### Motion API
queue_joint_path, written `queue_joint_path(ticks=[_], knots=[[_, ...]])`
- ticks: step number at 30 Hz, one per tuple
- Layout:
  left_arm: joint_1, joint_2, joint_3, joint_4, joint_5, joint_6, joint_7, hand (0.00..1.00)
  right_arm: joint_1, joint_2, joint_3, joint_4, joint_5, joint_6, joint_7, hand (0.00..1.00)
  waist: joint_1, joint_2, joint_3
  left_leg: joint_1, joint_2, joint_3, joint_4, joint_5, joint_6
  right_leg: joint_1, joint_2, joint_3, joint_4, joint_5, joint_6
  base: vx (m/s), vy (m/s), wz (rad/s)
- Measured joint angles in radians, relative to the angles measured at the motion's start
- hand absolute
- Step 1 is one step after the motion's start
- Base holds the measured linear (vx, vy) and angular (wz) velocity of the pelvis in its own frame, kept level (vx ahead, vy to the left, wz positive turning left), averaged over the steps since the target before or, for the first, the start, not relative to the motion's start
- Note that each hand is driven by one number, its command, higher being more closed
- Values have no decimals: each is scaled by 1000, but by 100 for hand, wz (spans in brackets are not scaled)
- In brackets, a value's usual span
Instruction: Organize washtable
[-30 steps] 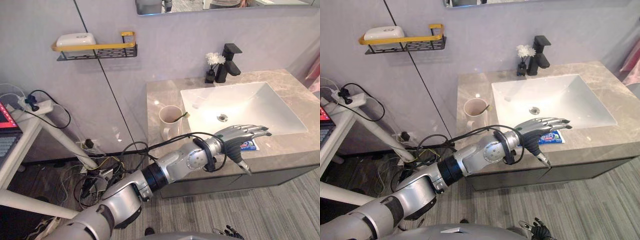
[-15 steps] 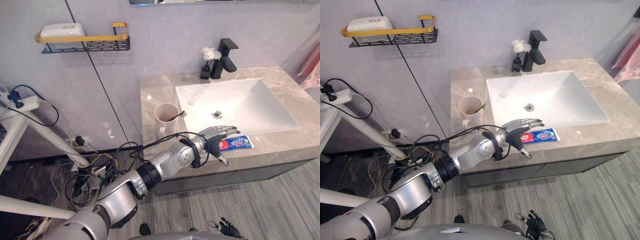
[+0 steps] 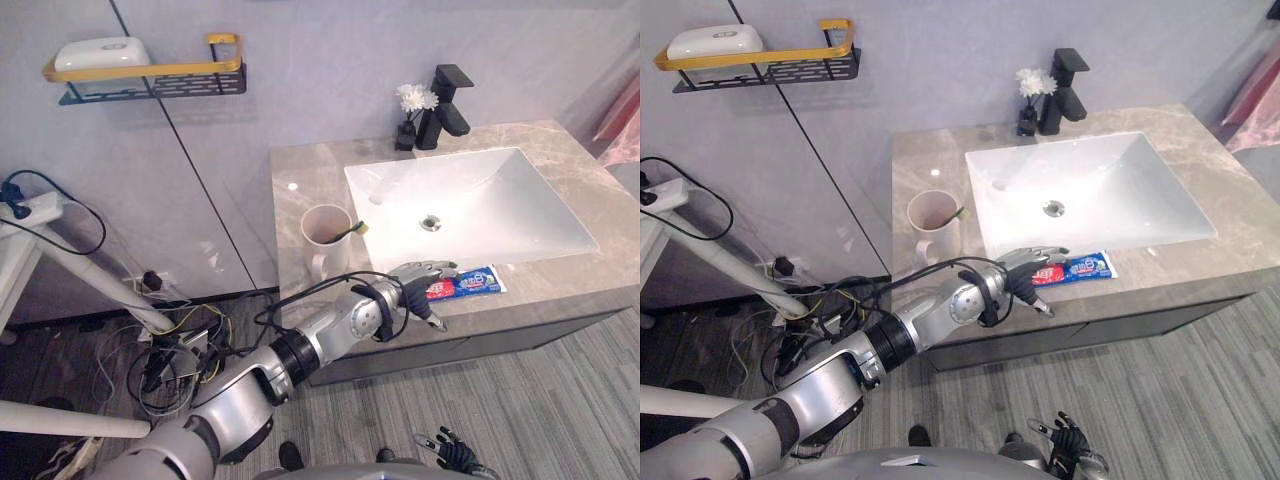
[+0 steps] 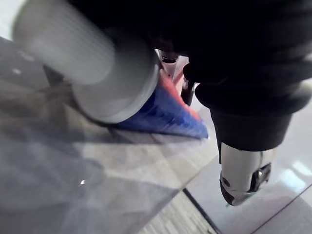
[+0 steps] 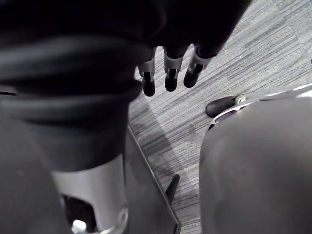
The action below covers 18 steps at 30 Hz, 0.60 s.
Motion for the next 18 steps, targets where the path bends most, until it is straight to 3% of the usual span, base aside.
queue_joint_path(ticks=[5,18], knots=[[-2,-1,47,1,-4,0,23,100,0,-1,1,-1,0,0,0,0,-2,2,1,7,1,12,0,-6,-8,3,0,9,-4,0,0,10,-4,-5],[-12,-4,42,6,-3,-5,21,100,-2,-6,23,-25,0,0,-9,0,-3,13,6,15,1,18,4,-7,-10,11,0,7,-7,-1,1,7,-6,-1]])
